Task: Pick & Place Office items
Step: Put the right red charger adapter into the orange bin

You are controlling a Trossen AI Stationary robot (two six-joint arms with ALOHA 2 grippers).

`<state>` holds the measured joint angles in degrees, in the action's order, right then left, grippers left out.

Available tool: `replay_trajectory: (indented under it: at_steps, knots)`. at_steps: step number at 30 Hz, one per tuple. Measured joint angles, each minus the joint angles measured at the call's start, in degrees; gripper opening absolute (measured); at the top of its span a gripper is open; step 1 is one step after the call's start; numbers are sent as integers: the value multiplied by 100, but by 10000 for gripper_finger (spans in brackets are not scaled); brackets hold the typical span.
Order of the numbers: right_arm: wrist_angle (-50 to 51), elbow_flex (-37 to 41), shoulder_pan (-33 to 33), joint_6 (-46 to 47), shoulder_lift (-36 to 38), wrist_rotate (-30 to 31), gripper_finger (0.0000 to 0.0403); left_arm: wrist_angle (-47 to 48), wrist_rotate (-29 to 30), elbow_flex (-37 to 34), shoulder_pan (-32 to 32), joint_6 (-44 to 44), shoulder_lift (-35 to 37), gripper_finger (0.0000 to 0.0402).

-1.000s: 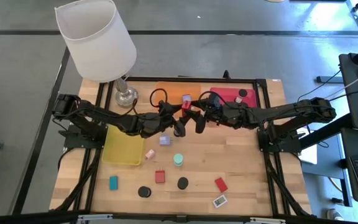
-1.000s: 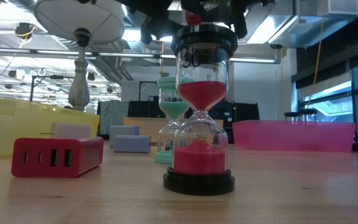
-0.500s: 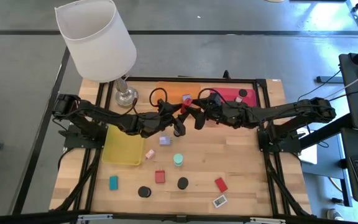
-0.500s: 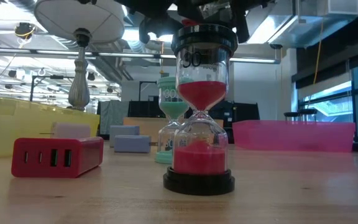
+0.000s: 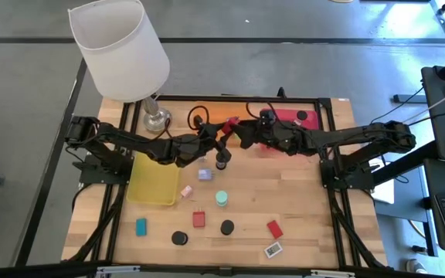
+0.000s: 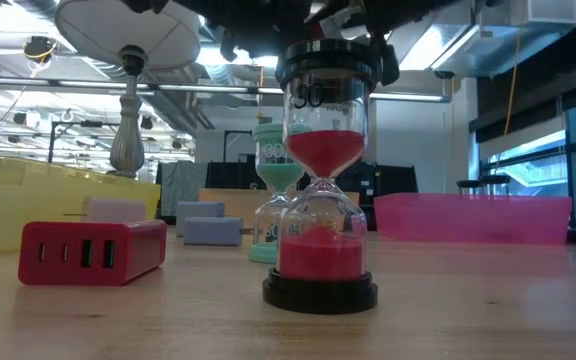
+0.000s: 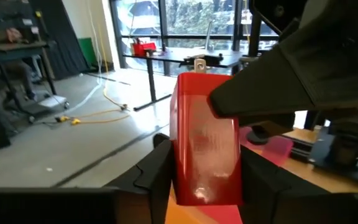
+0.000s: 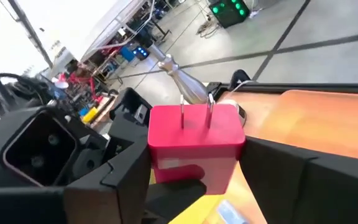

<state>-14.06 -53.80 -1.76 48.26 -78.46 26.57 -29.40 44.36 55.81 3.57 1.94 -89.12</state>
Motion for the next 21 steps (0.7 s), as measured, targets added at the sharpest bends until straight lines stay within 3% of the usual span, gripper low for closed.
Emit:
replay_trajectory:
  at_steps: [10,21]
  knots:
    - [3,0,188,382,-7,-96,232,-34,-76,0,-149,-435,0,128]
    - [17,0,349,271,-20,-256,306,-45,-276,9,-185,-441,0,127]
